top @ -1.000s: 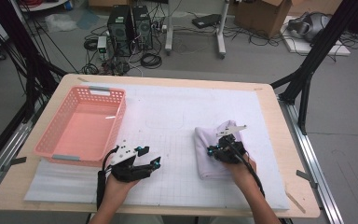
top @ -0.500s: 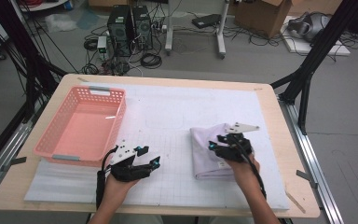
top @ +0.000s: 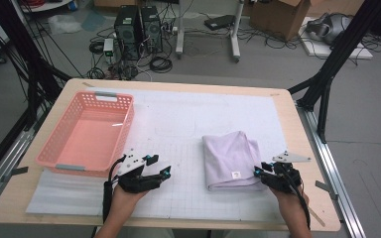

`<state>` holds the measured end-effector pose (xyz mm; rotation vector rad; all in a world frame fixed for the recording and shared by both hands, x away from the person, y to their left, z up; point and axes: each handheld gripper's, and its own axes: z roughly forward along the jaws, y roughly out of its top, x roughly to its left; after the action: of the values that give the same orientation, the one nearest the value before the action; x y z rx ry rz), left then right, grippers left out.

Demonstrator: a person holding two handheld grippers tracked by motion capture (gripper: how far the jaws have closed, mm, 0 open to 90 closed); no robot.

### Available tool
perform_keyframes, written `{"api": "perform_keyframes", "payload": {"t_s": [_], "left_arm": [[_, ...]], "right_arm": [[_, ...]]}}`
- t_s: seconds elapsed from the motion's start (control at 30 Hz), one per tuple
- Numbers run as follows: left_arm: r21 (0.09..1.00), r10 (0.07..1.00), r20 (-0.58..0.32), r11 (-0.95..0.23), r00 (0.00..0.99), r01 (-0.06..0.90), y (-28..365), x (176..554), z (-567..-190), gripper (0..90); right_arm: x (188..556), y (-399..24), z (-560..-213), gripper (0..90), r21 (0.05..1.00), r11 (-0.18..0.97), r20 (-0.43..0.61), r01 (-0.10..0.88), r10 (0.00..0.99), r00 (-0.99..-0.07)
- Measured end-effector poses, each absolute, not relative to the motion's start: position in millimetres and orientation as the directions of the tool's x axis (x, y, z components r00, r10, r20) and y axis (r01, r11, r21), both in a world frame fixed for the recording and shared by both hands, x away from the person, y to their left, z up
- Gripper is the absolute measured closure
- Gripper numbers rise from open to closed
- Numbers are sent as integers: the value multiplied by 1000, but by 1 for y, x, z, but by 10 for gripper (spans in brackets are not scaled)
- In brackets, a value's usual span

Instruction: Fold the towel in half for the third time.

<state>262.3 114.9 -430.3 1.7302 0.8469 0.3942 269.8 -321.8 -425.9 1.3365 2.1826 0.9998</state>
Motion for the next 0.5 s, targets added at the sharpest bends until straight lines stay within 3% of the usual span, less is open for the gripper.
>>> {"api": "perform_keyframes", "payload": {"t_s": [0.1,0.3,0.5], "left_arm": [[932,708,-153,-129,689,339,115,262,-430,377],[932,713,-153,-126,684,340,116,262,-430,376],[933,713,-152,-126,685,338,117,263,-431,376]], "right_arm": [[266,-325,-432,843,729,274,87,627,872,-482],[246,-328,-422,864,751,287,59,594,867,-494],[226,-328,-419,854,713,304,38,632,883,-468]]}}
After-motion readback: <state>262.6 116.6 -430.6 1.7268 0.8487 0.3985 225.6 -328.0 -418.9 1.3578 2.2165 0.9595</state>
